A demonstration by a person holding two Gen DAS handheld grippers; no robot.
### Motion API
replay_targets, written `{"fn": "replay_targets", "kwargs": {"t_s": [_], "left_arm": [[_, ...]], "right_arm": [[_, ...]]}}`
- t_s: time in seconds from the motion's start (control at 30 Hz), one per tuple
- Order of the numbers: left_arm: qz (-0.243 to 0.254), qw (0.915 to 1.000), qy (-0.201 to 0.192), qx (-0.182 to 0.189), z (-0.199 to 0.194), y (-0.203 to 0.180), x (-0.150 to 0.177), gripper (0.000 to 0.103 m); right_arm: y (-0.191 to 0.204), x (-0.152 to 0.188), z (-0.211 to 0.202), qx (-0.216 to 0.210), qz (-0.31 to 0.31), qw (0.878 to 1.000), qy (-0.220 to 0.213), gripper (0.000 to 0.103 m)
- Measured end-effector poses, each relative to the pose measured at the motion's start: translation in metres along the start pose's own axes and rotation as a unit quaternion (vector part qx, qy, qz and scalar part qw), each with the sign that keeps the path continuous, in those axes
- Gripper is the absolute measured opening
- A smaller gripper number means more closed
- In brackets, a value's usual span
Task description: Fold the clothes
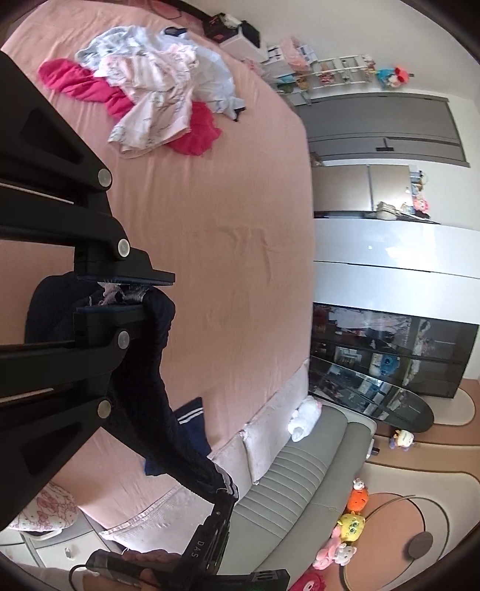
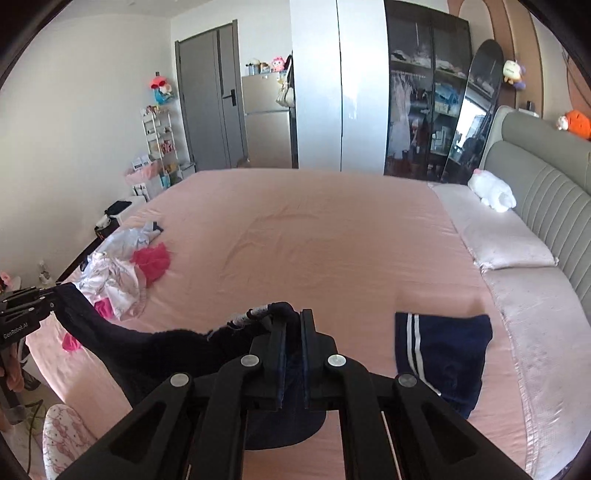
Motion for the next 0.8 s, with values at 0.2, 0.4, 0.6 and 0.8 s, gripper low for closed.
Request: {"fn": "replay_targets", "kwargs": {"t_s": [0.2, 0.4, 0.6, 0.8], "left_arm": [[0.044, 0.9982, -0.040, -0.008, -0.039, -0.016, 0.000, 0.008], [0.033, 0.9964, 0.074, -0.025, 0.035, 0.004, 0.113, 0.008], [0.016, 0.9716, 0.235, -0.024, 0.132, 0.027, 0.221, 0.008], [0.030, 0.9685, 0.247, 0.007, 0.132, 0.022, 0.236, 0.009]], "right_arm": [[-0.016, -0.010, -0.064, -0.014, 0.040, 0.995, -0.086, 0.005], [0.007, 0.117, -0.009, 0.041, 0.061, 0.997, -0.028, 0.005], [0.022, 0.260, 0.103, 0.034, 0.096, 0.984, 0.146, 0.005], [-0.006, 0.276, 0.107, 0.030, 0.155, 0.972, 0.175, 0.005]]}}
Point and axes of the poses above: each gripper's, at about its wrist camera, not at the fingertips, and z roughly the way its jaws point, y to its left, x to its underside, the point moved 2 cm from there along z, roughly the way its jaws point, and after that the axes turned 8 degrees about x, right-handed, at the moved point
